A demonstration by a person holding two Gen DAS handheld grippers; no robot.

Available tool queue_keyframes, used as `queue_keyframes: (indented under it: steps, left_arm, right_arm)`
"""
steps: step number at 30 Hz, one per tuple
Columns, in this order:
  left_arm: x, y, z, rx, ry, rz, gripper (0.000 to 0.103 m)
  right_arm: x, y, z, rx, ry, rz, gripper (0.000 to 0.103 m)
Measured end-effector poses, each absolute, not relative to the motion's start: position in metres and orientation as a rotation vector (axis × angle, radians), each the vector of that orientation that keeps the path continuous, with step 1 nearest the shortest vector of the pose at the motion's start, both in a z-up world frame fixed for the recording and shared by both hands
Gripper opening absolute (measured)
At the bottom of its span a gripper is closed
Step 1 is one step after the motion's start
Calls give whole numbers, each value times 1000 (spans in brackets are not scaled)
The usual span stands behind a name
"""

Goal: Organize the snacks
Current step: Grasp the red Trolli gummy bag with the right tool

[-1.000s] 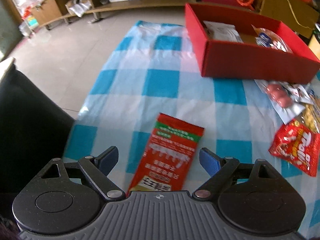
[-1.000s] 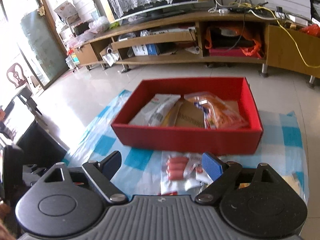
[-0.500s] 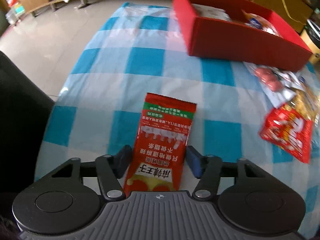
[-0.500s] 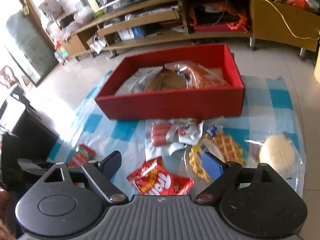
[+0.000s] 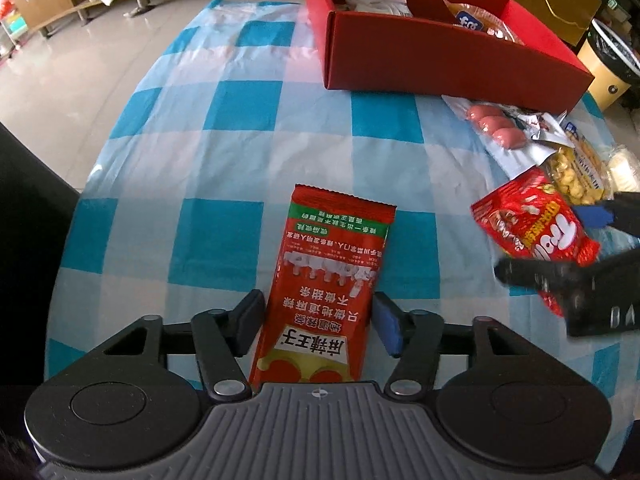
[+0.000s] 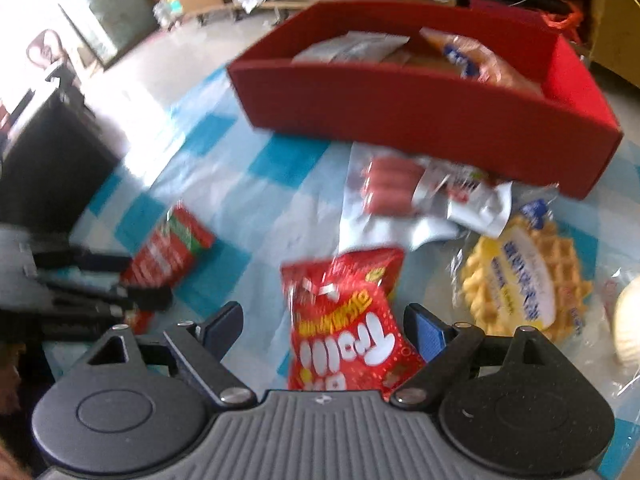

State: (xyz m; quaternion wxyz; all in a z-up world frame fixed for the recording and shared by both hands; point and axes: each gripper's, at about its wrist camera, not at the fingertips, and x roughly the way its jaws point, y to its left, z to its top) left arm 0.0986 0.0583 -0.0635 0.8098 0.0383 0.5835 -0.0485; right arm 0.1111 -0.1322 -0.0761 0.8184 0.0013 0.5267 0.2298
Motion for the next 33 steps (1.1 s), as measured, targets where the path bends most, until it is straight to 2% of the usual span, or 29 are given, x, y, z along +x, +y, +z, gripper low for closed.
queue_keyframes:
  steps: [2, 5, 9, 10, 17, 18, 21, 24, 27, 30, 31, 32, 33]
  left_arm:
    - [98, 56, -65, 99, 1244, -101, 70]
    - [96, 51, -66, 138, 1229, -91, 76]
    - [97, 54, -69, 151, 1218, -61, 91]
    - [97, 56, -71, 147, 1218, -52, 94]
    - [96, 59, -72, 147, 1202, -37, 100]
    - [96, 59, -73, 151, 1198, -28, 103]
    - [98, 65, -75, 108, 1211, -23, 103]
    - [99, 67, -76, 95, 1214, -27, 103]
    - [98, 64, -76, 109, 1206, -25, 103]
    - [100, 67, -75, 85, 1215, -29, 103]
    - [100, 66, -74, 86, 1214, -32, 100]
    - [99, 64, -72, 91, 1210, -38, 97]
    - [97, 61, -70, 101, 1203, -49, 89]
  right_arm:
    - [102, -130, -77, -31, 1117, 498, 85]
    - [95, -132, -79, -25, 1109, 479, 85]
    - [98, -140, -84, 69, 1112, 450, 101]
    - [99, -141, -84, 79, 1108, 454, 101]
    - [99, -130, -84, 16, 1111, 435, 101]
    - [100, -132, -83, 31, 1116, 430, 98]
    - [103, -133, -79, 16, 1108, 385, 86]
    - [101, -126, -81, -34, 1094, 366, 87]
    - [91, -109, -86, -171, 1065, 350, 88]
    - [95, -116, -85, -123, 1082, 355, 90]
    - [95, -118, -84, -110, 1084, 362, 98]
    - [95, -118, -86, -104, 1086, 384, 101]
    - [93, -115, -88, -130, 1087, 402, 101]
